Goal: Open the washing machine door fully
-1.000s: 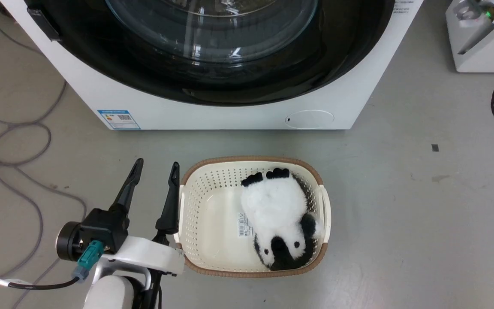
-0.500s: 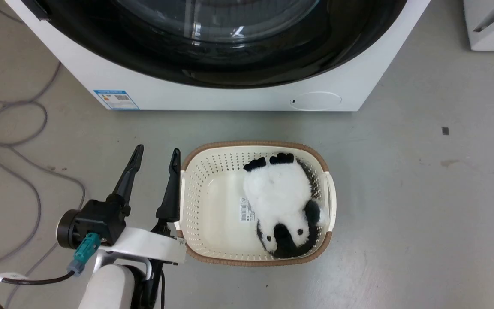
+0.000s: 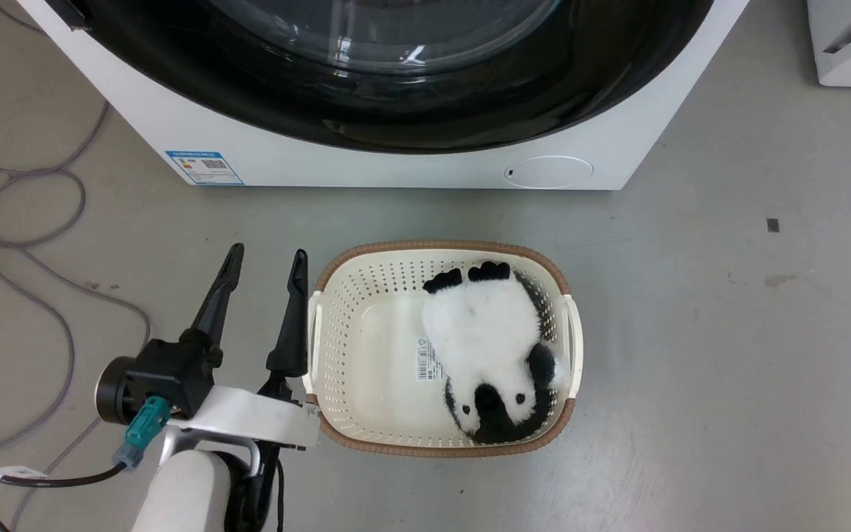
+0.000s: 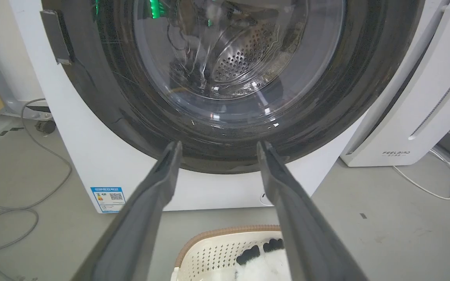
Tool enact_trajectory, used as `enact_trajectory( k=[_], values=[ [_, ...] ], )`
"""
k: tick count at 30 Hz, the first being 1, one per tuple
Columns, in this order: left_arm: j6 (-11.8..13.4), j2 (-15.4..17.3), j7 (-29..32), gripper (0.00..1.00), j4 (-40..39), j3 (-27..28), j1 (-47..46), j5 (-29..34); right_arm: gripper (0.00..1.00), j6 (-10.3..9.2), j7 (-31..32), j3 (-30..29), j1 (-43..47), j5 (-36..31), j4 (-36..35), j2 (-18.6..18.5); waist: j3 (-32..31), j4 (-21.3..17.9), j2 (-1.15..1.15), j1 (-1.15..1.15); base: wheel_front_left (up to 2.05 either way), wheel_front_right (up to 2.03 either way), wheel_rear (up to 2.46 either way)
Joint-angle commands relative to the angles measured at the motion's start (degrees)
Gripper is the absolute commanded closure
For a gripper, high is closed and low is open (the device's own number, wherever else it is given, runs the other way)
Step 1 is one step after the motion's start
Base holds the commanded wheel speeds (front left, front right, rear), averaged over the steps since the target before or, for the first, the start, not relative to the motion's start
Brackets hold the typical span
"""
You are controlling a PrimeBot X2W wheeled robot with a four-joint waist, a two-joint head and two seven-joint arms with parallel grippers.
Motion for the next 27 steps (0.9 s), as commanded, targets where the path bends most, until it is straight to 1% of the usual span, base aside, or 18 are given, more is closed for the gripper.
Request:
enact_trajectory(
  k=[1, 7, 13, 27],
  values=[
    [-0.2, -0.2, -0.3, 0.0, 0.1, 0.2, -0.7, 0.3, 1.0, 0.07, 1.0, 0.5, 0.7, -0.3, 0.1, 1.5, 0.0, 0.0, 0.0, 0.0, 0.0, 0.0, 0.0],
    [-0.3, -0.6, -0.3, 0.0, 0.3, 0.4, -0.6, 0.6, 1.0, 0.07, 3.1, 0.5, 1.9, 0.0, -0.1, 2.2, -0.4, 0.1, 0.0, 0.0, 0.0, 0.0, 0.0],
    [-0.4, -0.9, -0.3, 0.0, 1.2, 0.5, 0.3, 1.0, 1.0, 0.07, 4.4, -0.3, 5.4, 1.1, -2.0, 1.3, -2.9, 0.3, 0.0, 0.0, 0.0, 0.0, 0.0],
    [0.0, -1.0, -0.3, 0.0, 3.7, 0.7, 5.6, 1.5, 1.0, 0.07, 8.1, -2.2, 21.3, 5.1, -11.8, -2.1, -12.3, 0.4, 0.0, 0.0, 0.0, 0.0, 0.0]
  ],
)
